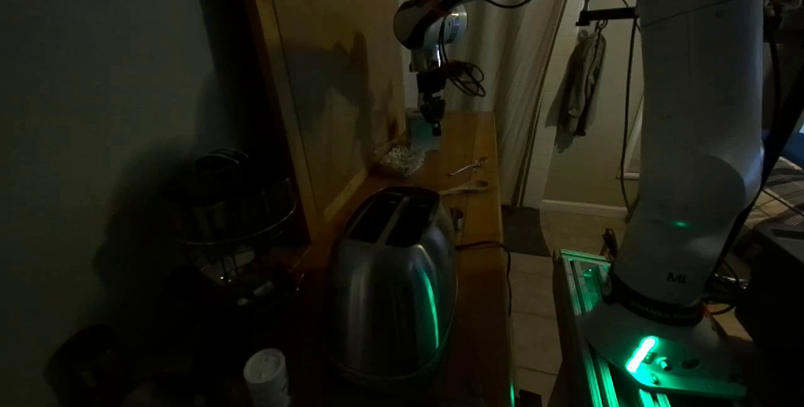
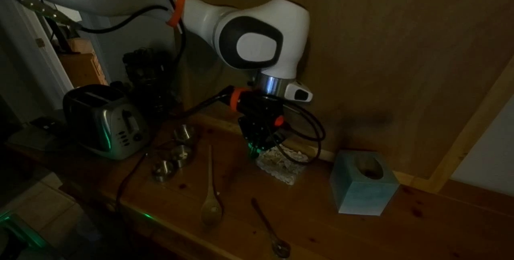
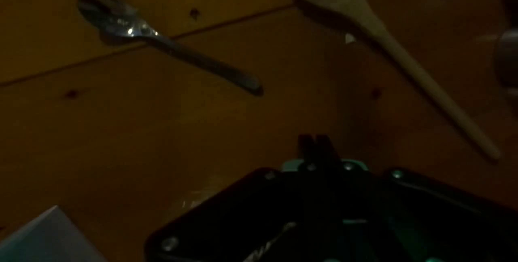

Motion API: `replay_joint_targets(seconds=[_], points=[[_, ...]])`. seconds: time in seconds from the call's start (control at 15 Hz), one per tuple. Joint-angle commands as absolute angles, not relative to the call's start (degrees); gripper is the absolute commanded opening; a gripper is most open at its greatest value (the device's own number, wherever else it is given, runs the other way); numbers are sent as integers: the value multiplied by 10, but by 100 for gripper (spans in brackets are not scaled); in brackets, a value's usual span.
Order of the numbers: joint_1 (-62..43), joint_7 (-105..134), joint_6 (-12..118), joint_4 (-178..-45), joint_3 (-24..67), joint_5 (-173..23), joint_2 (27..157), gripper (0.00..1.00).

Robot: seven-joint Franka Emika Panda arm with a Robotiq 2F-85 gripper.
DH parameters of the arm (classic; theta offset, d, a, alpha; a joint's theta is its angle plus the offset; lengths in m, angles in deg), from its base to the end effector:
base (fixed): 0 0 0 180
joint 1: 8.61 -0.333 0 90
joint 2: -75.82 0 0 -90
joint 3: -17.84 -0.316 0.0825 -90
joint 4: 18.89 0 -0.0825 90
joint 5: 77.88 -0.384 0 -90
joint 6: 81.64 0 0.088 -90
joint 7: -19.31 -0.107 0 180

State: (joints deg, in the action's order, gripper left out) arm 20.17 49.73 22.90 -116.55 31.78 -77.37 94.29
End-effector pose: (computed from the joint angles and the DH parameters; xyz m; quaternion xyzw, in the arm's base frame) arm 0.4659 -0.4146 0.3945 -0.9891 0.1027 0.1028 0.0230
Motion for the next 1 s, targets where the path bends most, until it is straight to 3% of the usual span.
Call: replay_joint_targets(seconds=[0.0, 0.93], points=[[194, 515, 196, -1225, 328, -769, 909, 1], [198, 490, 226, -1324, 341, -793, 938, 1]])
